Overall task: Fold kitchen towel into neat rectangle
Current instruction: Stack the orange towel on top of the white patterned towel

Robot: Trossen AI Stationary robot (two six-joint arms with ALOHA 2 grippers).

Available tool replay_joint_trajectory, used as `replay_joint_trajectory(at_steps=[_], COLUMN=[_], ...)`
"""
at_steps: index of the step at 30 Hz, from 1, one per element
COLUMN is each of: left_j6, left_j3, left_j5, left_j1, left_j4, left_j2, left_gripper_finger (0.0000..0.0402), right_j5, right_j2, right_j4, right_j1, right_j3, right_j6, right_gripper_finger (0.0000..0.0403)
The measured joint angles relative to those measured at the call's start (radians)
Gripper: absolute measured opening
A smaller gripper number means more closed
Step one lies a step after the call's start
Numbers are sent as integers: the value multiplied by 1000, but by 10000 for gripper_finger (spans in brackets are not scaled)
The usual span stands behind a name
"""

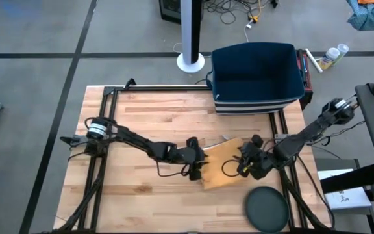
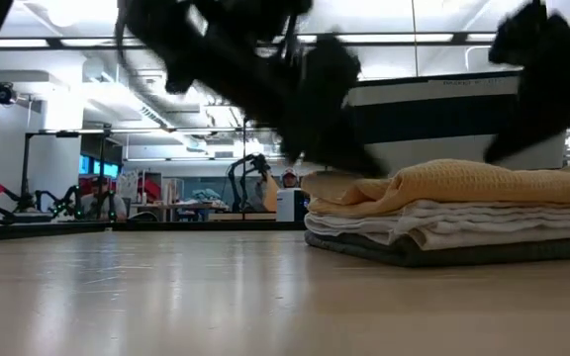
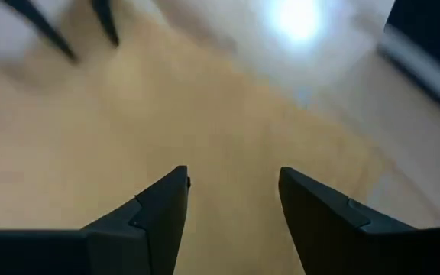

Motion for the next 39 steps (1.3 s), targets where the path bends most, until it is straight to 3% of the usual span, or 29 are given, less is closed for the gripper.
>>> replay_joint_trajectory(at_steps=[9,14,18,20,25,27,30,34,39], left_j6=[110,256,311,270,110,39,-70,-172,-258], left_j3=[-90,-87,-57,-58,-92,-119,-148,-166,-167], left_j5=[-31,-9,-16,-8,38,40,-7,-39,123], left_j1=[58,124,139,127,-21,-109,-224,-301,-294], left_j4=[40,-124,-357,-417,-415,-367,-187,-9,-6], left_j2=[-18,-150,-300,-368,-452,-446,-395,-292,-195], left_gripper_finger=[123,123,123,123,123,123,123,123,123], right_j5=[-15,-17,-8,-1,52,43,-53,-183,-299], right_j2=[241,366,401,383,278,236,195,201,323], right_j4=[299,334,320,304,8,-125,-263,-249,-133], right_j1=[-1,-1,-3,-13,-29,-26,3,39,64], right_j3=[-50,68,202,256,312,312,289,246,217], right_j6=[85,221,140,69,66,82,65,12,-64], right_gripper_finger=[199,199,199,199,199,199,199,199,199])
